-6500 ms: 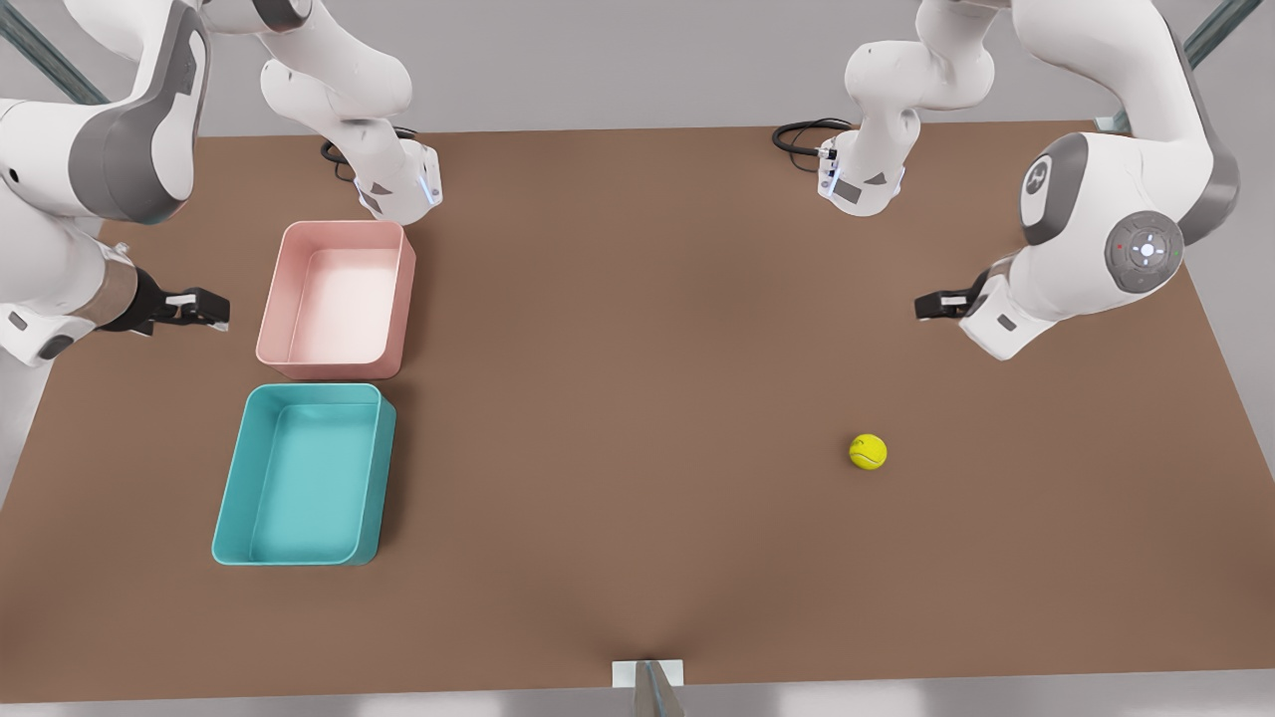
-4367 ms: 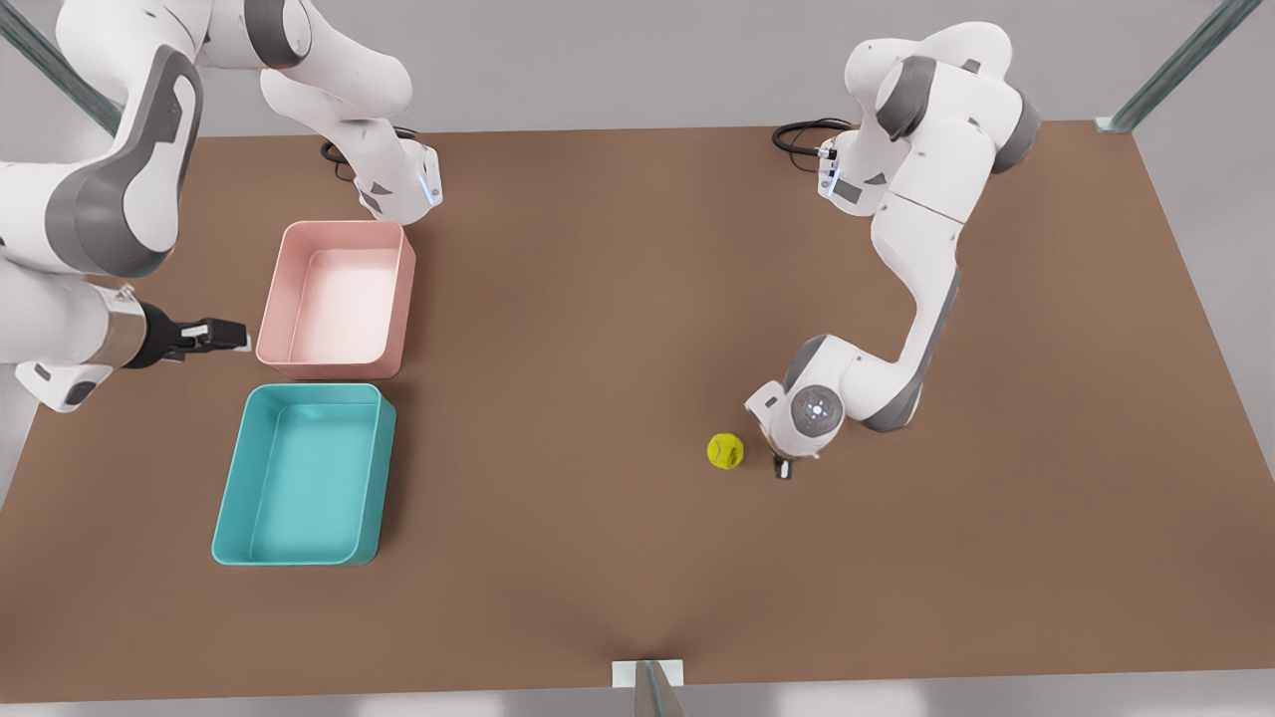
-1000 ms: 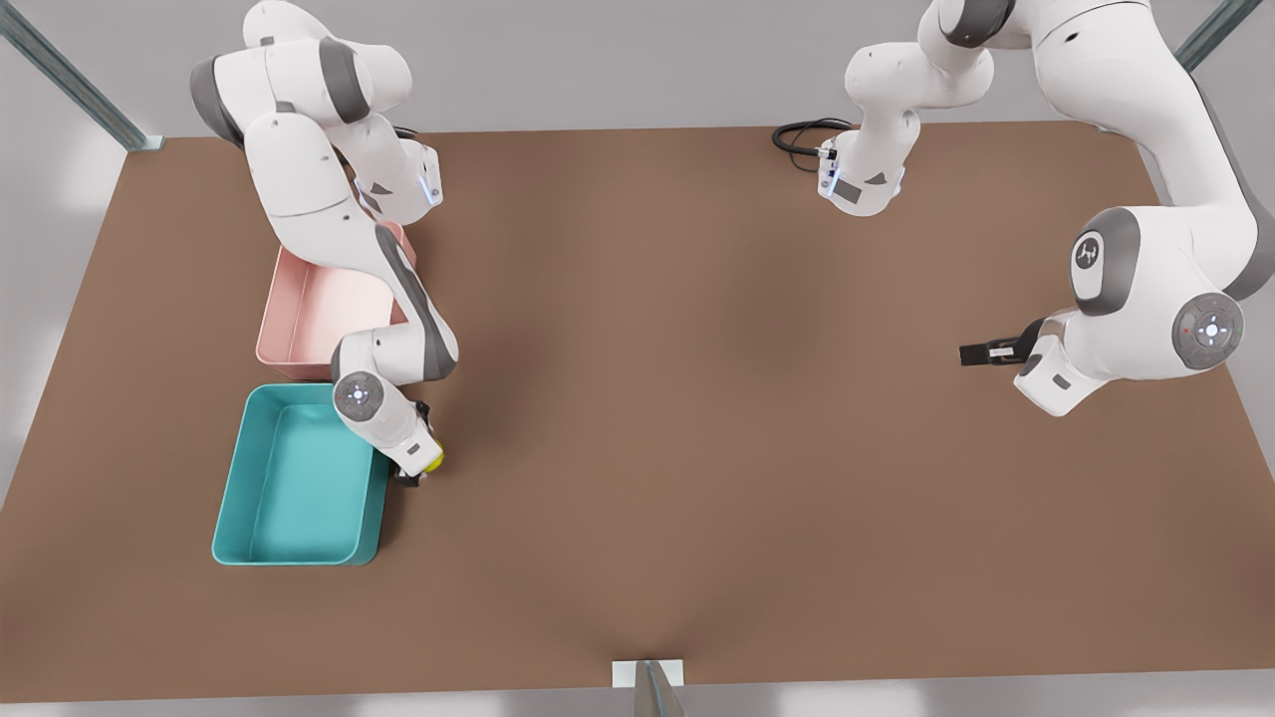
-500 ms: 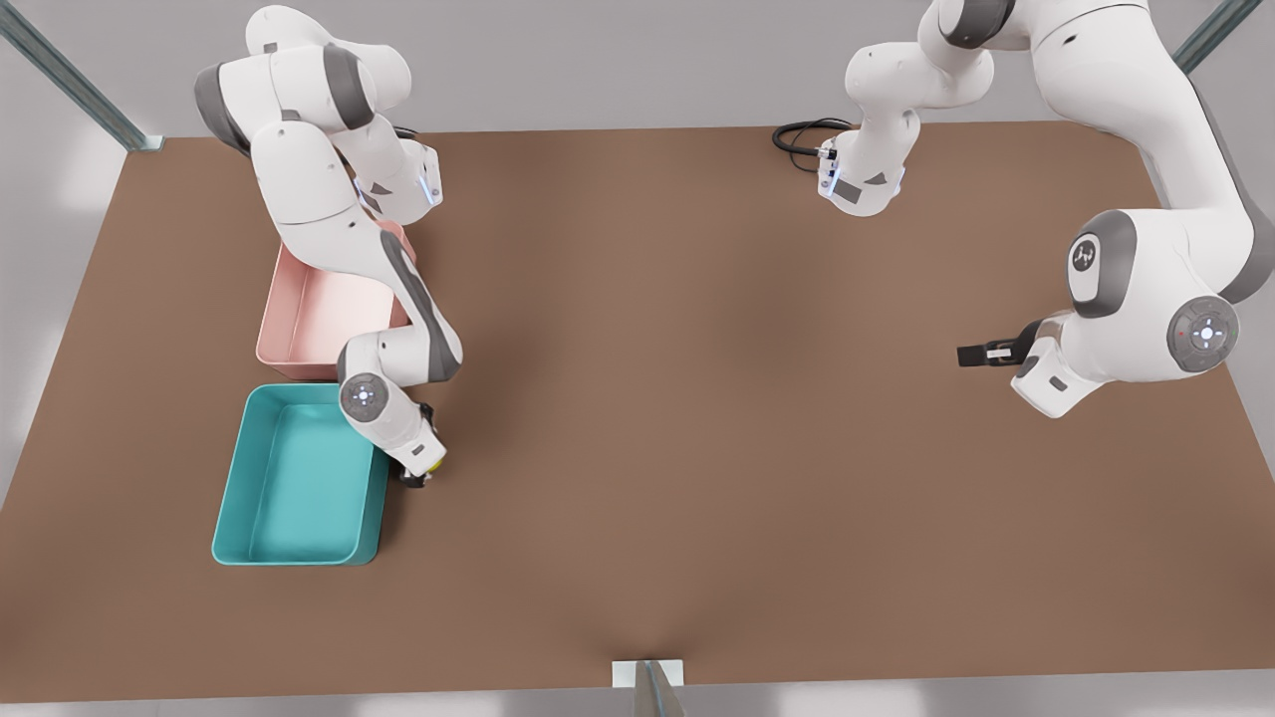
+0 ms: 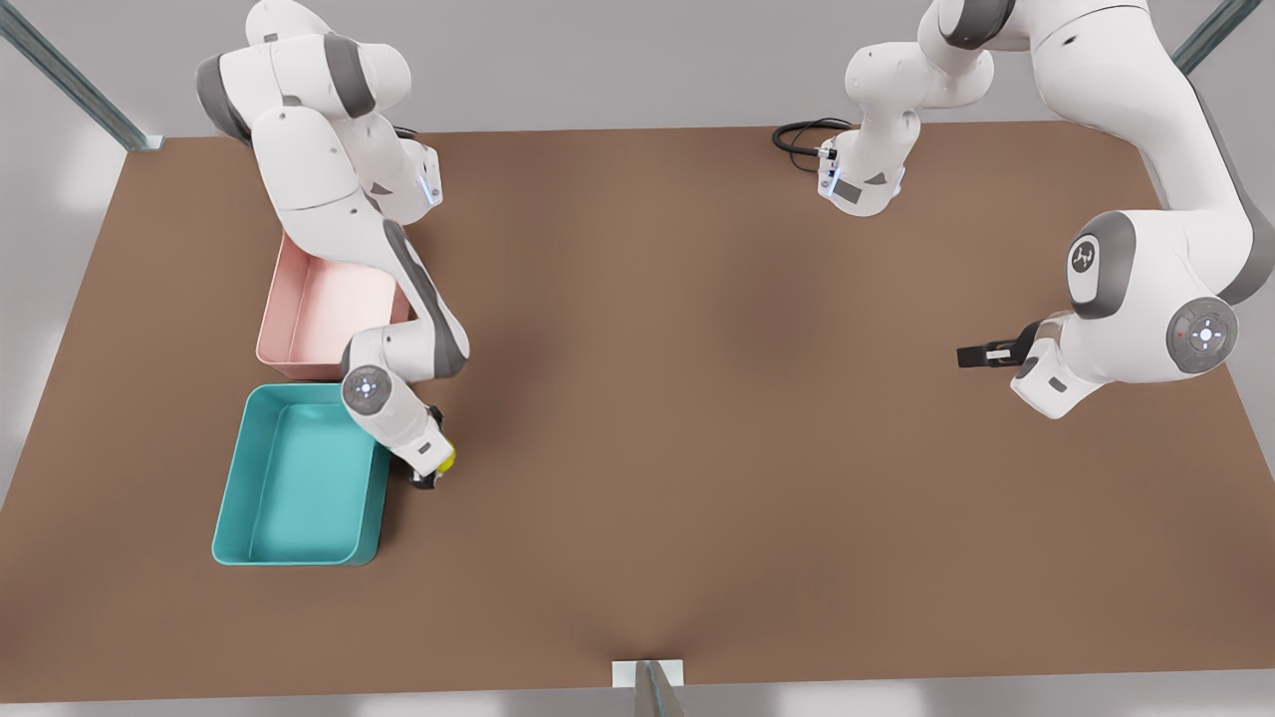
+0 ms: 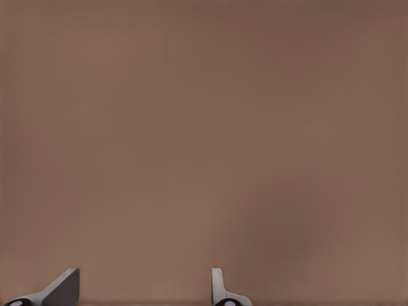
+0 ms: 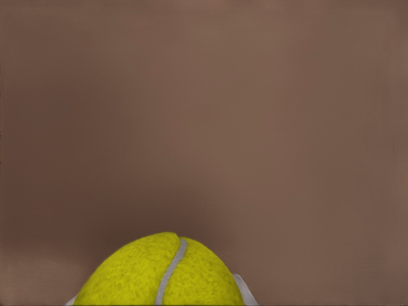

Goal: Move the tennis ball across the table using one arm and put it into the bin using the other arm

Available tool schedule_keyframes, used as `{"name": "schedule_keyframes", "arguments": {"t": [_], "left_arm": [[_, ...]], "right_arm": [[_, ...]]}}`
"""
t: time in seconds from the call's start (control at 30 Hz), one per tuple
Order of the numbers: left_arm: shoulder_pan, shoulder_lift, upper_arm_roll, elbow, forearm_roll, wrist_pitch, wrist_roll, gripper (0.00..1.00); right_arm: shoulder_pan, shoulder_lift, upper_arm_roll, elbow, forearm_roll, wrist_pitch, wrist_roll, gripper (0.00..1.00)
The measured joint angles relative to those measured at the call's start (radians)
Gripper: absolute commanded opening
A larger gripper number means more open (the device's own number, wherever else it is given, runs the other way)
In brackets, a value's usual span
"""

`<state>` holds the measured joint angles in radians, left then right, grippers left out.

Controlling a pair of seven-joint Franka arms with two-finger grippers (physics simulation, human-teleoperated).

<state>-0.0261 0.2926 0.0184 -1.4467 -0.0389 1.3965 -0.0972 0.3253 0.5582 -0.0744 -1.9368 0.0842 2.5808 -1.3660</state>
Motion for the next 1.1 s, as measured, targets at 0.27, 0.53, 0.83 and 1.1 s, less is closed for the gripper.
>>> {"name": "schedule_keyframes", "arguments": {"t": [0.27,0.53,0.83,1.1], "left_arm": [[0.0,0.002,0.0,0.0,0.0,0.001,-0.001,1.0],[0.0,0.002,-0.005,0.0,0.0,0.0,-0.002,1.0],[0.0,0.005,-0.006,0.001,0.0,-0.002,-0.002,1.0],[0.0,0.007,-0.008,0.0,-0.001,-0.005,-0.002,1.0]], "right_arm": [[-0.01,-0.141,-0.121,0.109,0.0,-0.192,0.005,0.61],[-0.102,-0.004,-0.242,0.136,0.02,-0.254,-0.011,1.0],[-0.061,0.06,-0.243,0.688,0.038,-0.622,0.193,1.0],[-0.129,-0.326,-0.071,0.699,-0.084,-1.206,0.654,1.0]]}}
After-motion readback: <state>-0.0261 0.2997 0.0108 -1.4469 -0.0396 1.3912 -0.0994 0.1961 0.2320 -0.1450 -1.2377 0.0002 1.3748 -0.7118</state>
